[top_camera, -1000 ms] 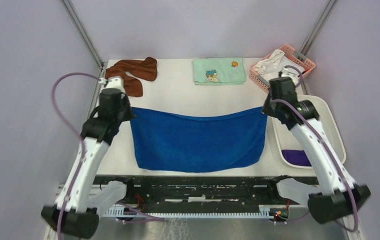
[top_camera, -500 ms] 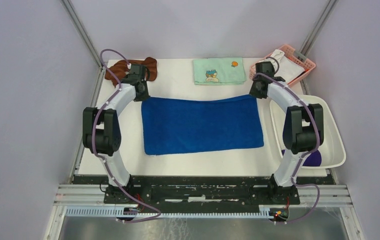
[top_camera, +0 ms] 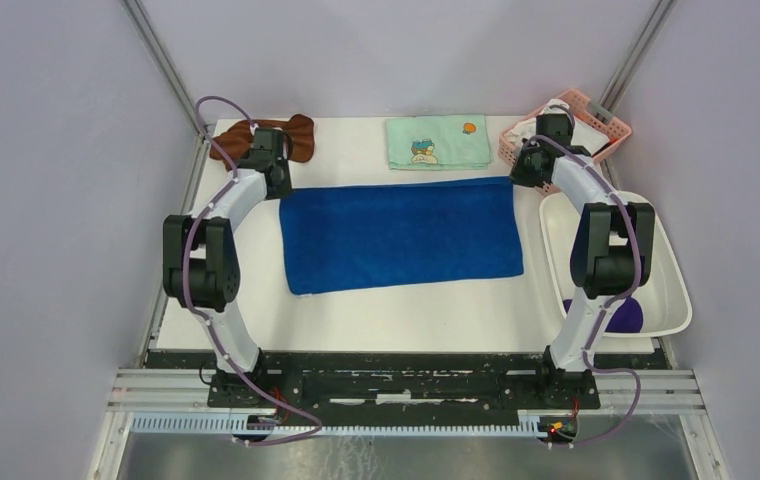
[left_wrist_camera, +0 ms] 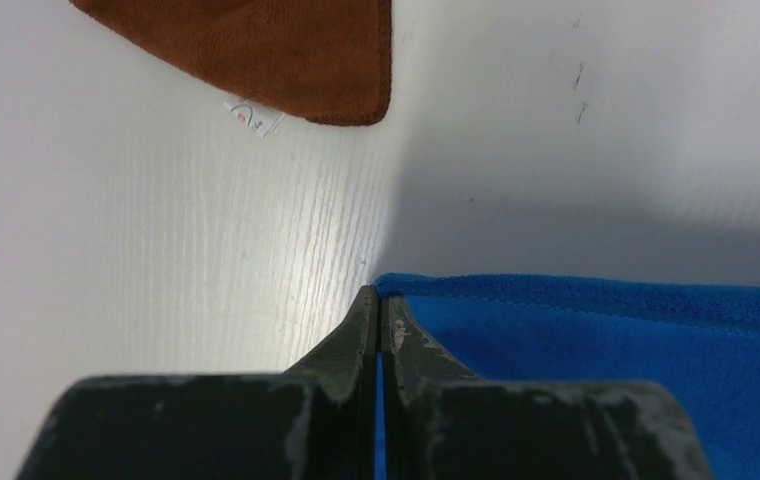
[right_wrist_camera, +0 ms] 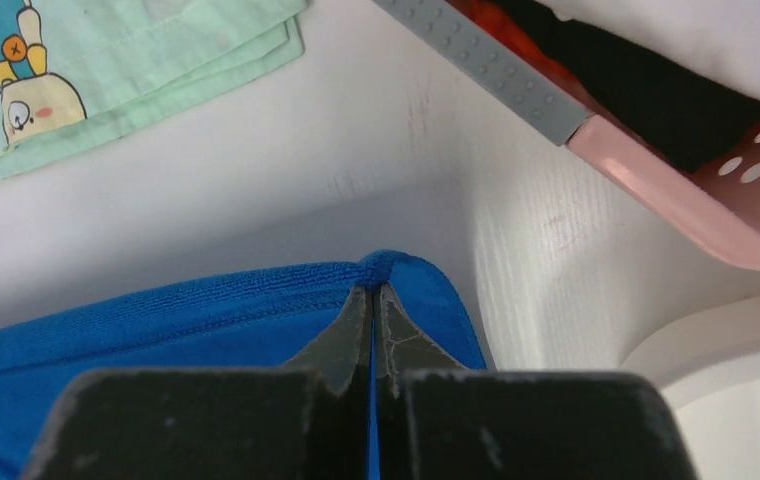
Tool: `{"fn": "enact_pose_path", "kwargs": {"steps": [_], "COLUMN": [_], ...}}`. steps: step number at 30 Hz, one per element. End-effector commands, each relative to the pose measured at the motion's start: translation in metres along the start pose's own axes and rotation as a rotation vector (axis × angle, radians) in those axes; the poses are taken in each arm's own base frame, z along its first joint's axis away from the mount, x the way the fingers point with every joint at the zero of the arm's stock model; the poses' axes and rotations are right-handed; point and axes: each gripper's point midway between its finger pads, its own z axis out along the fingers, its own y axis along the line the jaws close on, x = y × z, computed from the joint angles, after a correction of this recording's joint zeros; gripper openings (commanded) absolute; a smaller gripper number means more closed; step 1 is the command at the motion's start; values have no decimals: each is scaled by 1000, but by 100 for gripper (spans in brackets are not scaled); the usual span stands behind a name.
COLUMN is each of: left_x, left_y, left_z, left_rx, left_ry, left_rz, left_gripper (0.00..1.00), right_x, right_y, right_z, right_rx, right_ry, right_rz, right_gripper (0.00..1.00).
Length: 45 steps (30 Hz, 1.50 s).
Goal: Roll the towels
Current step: Flatten out the towel at the center of the board, then fold the towel at the center of the board.
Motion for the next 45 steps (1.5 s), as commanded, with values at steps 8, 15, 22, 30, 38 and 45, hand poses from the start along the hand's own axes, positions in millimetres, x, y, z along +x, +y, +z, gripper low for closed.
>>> {"fn": "enact_pose_path", "kwargs": {"steps": [8, 15, 22, 30, 38, 45], "left_x": [14, 51, 112, 148, 190, 195], "left_y": [17, 23, 27, 24, 11, 16], "left_z": [-60, -87, -102, -108, -91, -92], "left_rx": [22, 29, 29, 46, 83, 50], "left_ry": [-44, 0, 99, 121, 188, 189], "left_rz": [-35, -106, -225, -362, -471, -484], "left_gripper": [3, 3, 3, 3, 4, 14], "right_x": [18, 41, 67, 118, 150, 158], "right_y": [-15, -35, -50, -74, -86, -89], "right_z": [-46, -68, -89, -99, -84, -82], "right_rx": [47, 120, 168, 233, 268, 280], "right_ry": [33, 53, 93, 182, 256, 293], "right_rz": [12, 21, 32, 48, 59, 55], "right_gripper": [1, 0, 0, 1, 3, 4]}}
